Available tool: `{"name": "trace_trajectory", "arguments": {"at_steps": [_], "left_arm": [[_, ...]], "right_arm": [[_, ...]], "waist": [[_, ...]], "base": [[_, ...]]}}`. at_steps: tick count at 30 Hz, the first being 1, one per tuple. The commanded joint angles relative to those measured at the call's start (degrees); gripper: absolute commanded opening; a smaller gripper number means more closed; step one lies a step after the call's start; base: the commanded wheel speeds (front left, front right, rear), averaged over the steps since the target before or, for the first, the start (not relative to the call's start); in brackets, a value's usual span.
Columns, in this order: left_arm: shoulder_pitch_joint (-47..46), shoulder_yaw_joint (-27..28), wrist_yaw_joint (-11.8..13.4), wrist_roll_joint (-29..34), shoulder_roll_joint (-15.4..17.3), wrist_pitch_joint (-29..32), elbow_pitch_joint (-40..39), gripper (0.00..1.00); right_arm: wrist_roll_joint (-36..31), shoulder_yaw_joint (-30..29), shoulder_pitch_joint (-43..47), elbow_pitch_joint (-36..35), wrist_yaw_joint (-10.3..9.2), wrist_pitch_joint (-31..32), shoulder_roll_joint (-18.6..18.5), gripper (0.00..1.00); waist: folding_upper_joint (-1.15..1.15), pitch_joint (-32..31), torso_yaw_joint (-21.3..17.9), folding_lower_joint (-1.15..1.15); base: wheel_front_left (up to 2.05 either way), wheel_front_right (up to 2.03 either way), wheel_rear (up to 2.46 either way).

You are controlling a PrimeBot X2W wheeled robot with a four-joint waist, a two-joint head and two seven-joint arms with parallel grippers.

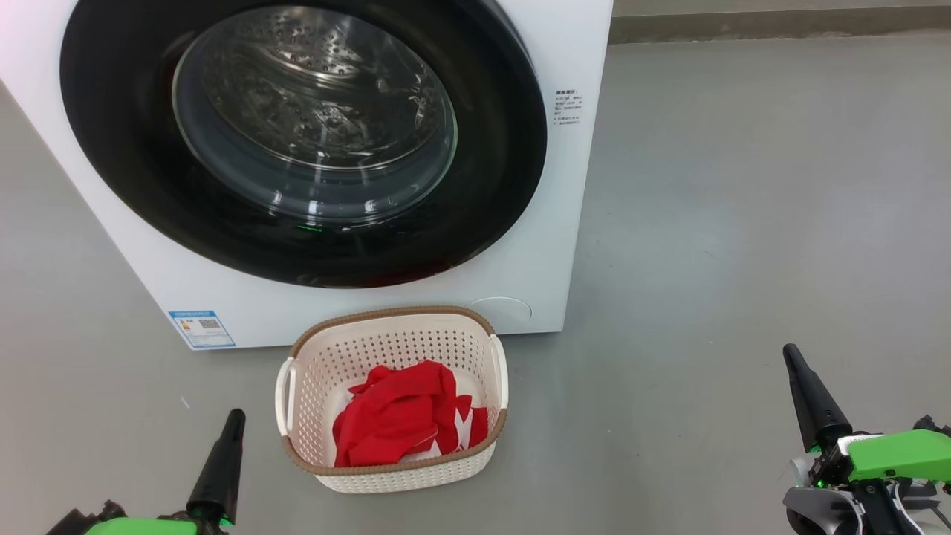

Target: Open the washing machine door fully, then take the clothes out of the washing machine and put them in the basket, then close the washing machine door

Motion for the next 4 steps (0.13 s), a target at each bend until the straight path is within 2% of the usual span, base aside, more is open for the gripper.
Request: {"name": "trace_trajectory", "arguments": {"at_steps": [1, 4], "left_arm": [[-2.4, 2.1, -0.4, 0.7, 0.5, 0.5, -1.2, 0.0], [-2.4, 2.1, -0.4, 0.7, 0.5, 0.6, -1.2, 0.0]], "right_arm": [[-0.5, 0.9, -2.4, -1.4, 0.02, 0.4, -0.3, 0.0], [-0.5, 0.8, -2.4, -1.4, 0.02, 0.4, -0.3, 0.0]], "waist": [[0.0, 0.0, 0.0, 0.0], [0.0, 0.0, 0.0, 0.0]], "base": [[0.0, 0.0, 0.0], [0.0, 0.0, 0.0]]}}
